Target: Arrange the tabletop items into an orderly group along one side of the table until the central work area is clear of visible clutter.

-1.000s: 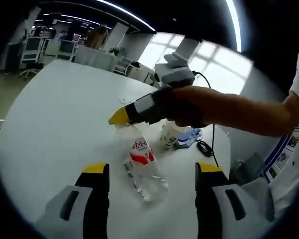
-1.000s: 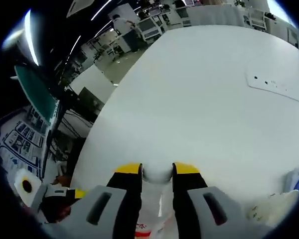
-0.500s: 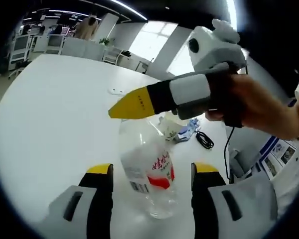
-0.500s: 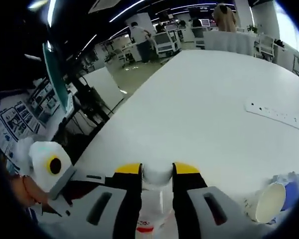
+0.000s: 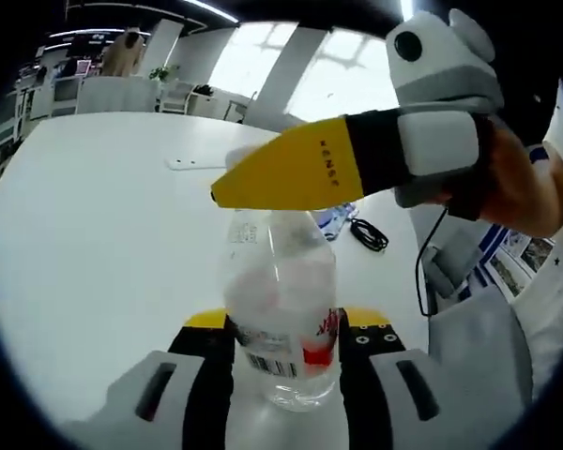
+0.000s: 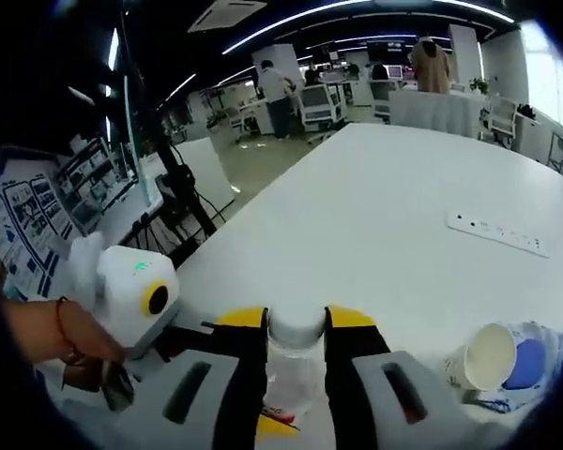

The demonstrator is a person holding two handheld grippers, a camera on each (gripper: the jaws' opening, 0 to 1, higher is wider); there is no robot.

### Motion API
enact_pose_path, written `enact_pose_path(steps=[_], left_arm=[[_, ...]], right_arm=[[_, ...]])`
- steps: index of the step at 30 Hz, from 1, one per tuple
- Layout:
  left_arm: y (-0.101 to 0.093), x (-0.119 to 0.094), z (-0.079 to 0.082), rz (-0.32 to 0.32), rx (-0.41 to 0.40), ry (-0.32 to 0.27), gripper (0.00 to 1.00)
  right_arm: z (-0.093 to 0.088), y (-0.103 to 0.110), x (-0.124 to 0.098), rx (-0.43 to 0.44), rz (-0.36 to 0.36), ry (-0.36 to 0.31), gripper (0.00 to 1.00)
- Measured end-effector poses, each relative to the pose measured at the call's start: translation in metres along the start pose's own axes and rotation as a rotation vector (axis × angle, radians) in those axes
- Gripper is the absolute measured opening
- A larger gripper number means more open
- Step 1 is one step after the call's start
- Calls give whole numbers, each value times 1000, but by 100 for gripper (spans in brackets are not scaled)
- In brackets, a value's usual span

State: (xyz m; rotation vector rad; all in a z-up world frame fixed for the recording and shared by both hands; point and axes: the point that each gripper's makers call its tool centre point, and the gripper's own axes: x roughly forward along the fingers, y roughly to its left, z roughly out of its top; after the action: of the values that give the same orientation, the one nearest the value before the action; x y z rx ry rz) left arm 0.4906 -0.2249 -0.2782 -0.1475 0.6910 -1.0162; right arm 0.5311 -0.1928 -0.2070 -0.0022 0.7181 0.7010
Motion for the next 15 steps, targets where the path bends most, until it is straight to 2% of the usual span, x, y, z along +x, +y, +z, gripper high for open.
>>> enact_pose_path(steps=[3,4,6,15], left_arm=[[-5,-1,-1,-18,68,-10,42],[-6,-1,-2,-14,48,-6,42],[-10,0,-1,-12,112,2,41],[-16,8,5,-5,183,11,40]], right_arm=[[-2,2,-7,-9,-6,-15,20],[-2,2,-9,-13,-9,-22,20],[-3,0,-15,-15,-18,-39,20],[-2,1,-32,-94,-67,-108,20]])
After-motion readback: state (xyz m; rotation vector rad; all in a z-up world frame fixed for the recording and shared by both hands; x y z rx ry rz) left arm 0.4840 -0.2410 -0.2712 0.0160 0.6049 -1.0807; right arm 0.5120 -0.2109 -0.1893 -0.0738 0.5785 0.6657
